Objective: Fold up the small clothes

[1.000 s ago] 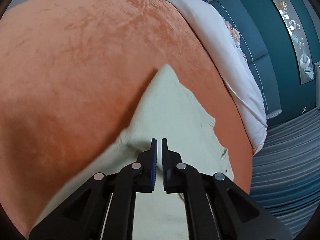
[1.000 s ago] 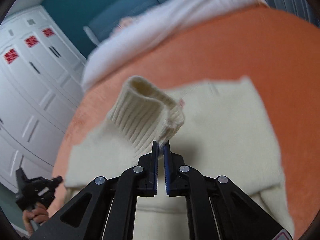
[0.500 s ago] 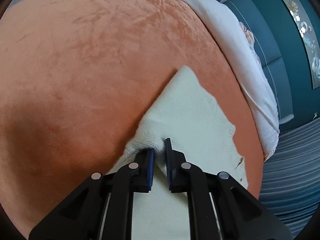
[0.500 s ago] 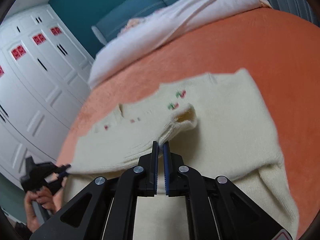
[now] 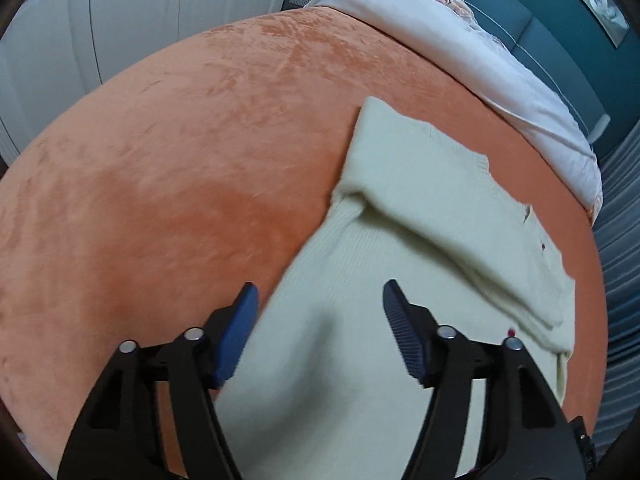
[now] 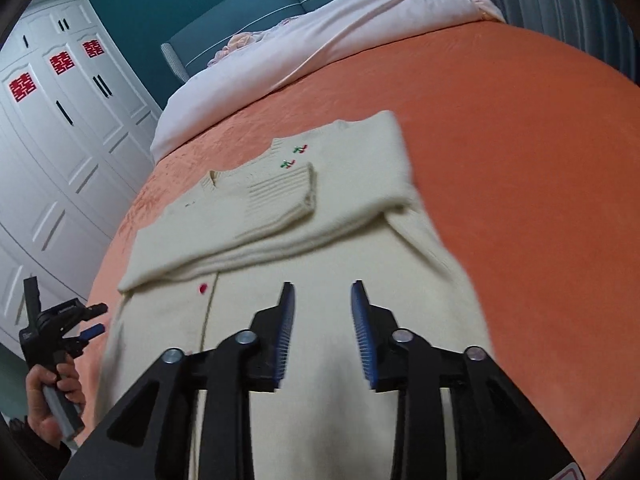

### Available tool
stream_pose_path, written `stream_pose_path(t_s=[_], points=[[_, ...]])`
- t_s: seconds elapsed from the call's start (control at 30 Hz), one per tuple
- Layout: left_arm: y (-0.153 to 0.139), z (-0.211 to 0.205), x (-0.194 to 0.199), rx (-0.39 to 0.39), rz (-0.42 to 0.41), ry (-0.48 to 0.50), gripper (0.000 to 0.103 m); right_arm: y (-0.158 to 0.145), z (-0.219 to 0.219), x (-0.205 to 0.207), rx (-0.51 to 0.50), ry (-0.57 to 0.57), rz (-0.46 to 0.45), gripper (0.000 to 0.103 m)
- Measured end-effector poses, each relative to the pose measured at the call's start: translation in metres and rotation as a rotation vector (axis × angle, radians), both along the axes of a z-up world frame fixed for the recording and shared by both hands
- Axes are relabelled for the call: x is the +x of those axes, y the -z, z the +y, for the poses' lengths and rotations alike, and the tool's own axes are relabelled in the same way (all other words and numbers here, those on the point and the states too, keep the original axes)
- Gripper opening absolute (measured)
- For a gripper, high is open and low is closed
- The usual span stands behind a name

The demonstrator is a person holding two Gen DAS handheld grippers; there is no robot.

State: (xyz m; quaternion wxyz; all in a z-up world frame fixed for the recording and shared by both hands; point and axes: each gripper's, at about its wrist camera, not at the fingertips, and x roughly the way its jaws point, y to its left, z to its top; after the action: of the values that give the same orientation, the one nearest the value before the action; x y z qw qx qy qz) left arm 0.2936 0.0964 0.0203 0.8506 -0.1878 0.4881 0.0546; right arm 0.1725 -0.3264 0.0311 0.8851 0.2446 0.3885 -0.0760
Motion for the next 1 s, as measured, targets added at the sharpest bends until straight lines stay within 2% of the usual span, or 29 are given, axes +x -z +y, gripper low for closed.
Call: stream_pose_path(t_s=[0.1, 0.2, 0.27, 0.33, 0.37, 0.43, 0.53, 0.57, 0.63, 0.7, 0.77, 0.87, 1.0], points=[[-0.001, 0.010, -0.054, 0.026, 0.030, 0.004, 0.083, 0.008, -0.006, -0.069, 0.000, 0.034, 0.075, 0.057], [0.008, 0.019, -0.100, -0.021, 0.081, -0.002, 0.089, 0.024, -0.007, -0.123, 0.056, 0.064, 0.160, 0.060], [0.020, 0.030, -0.122, -0.069, 0.108, -0.028, 0.090, 0.035, -0.004, -0.145, 0.098, 0.079, 0.185, 0.062], [0.034, 0.041, -0.139, -0.149, 0.126, -0.082, 0.090, 0.046, -0.001, -0.158, 0.173, 0.091, 0.204, 0.064], [0.036, 0.045, -0.146, -0.173, 0.105, -0.104, 0.091, 0.051, 0.001, -0.161, 0.210, 0.089, 0.208, 0.065], [0.036, 0.044, -0.150, -0.167, 0.078, -0.102, 0.092, 0.062, 0.002, -0.161, 0.259, 0.093, 0.216, 0.065], [0.037, 0.035, -0.149, -0.139, 0.083, -0.091, 0.093, 0.065, 0.008, -0.154, 0.263, 0.117, 0.182, 0.073], [0.036, 0.034, -0.148, -0.140, 0.088, -0.086, 0.090, 0.063, 0.011, -0.151, 0.260, 0.120, 0.171, 0.073], [0.033, 0.032, -0.144, -0.148, 0.092, -0.058, 0.072, 0.059, 0.014, -0.139, 0.284, 0.108, 0.143, 0.064], [0.032, 0.029, -0.138, -0.192, 0.119, -0.012, 0.034, 0.059, 0.015, -0.127, 0.312, 0.094, 0.147, 0.029], [0.030, 0.027, -0.135, -0.202, 0.150, 0.005, 0.015, 0.054, 0.015, -0.121, 0.318, 0.094, 0.140, 0.010], [0.012, 0.017, -0.140, -0.129, 0.117, 0.054, 0.012, 0.031, 0.017, -0.119, 0.280, 0.084, 0.076, 0.009], [-0.002, -0.001, -0.143, -0.038, 0.092, 0.104, 0.011, 0.019, 0.023, -0.120, 0.212, 0.050, 0.069, 0.008]])
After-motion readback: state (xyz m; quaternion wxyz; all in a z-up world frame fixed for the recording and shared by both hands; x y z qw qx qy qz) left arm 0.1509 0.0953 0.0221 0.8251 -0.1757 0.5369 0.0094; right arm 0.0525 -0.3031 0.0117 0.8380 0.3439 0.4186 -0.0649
